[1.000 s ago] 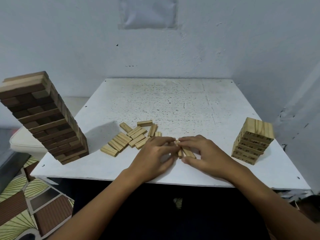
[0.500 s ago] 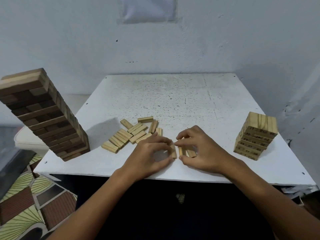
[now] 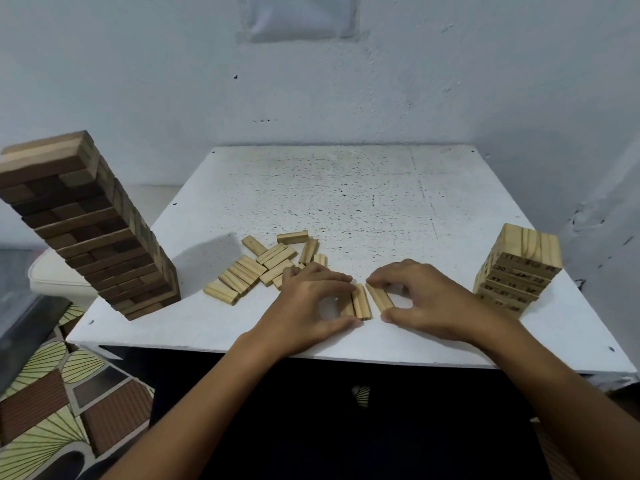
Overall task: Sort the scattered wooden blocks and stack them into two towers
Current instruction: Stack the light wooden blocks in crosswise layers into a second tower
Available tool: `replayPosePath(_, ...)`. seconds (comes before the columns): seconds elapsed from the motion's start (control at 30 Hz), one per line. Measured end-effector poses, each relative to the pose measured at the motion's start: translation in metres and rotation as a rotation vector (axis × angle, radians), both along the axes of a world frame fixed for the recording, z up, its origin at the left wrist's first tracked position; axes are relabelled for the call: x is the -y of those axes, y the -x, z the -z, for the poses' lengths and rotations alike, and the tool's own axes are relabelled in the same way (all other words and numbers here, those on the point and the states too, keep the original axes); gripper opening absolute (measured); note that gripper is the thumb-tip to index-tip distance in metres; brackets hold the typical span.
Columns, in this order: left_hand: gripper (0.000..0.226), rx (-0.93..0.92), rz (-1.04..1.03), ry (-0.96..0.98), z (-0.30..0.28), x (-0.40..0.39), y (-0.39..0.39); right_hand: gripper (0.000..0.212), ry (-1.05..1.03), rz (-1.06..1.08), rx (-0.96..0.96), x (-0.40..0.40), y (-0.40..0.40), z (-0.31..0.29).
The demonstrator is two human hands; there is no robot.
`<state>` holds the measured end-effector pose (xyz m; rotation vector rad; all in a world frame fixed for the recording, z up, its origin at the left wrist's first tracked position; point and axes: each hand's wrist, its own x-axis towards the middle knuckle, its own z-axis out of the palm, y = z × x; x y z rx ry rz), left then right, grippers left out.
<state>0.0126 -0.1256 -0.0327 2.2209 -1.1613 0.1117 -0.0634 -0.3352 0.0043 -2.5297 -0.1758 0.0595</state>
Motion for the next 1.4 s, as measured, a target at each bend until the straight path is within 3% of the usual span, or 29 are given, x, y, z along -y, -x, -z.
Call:
replayPosePath(0.13, 0.057, -0.031, 0.005, 0.029, 0.0, 0.004, 0.0, 0.041, -0.052, 0.006, 0.033, -0.004, 0.001, 0.004)
replayPosePath(0.37, 0.052, -0.073, 0.008, 0.047, -0.001, 0.007, -0.001, 0.041, -0.035, 0.032, 0.087, -0.008, 0.005, 0.008)
replayPosePath(0.8, 0.063, -0.051, 0.014, -0.029, -0.013, 0.008, 0.0, 0.046, -0.051, 0.075, 0.101, -0.01, 0.009, 0.009)
replayPosePath(1.2, 0.05, -0.148, 0.184, -0.099, -0.032, 0.064, -0.006, 0.018, -0.123, 0.266, 0.311, 0.021, 0.088, 0.009)
replayPosePath(1.4, 0.064, -0.264, 0.261, -0.098, -0.031, 0.1, -0.004, 0.008, -0.069, 0.431, 0.397, 0.066, 0.131, 0.018)
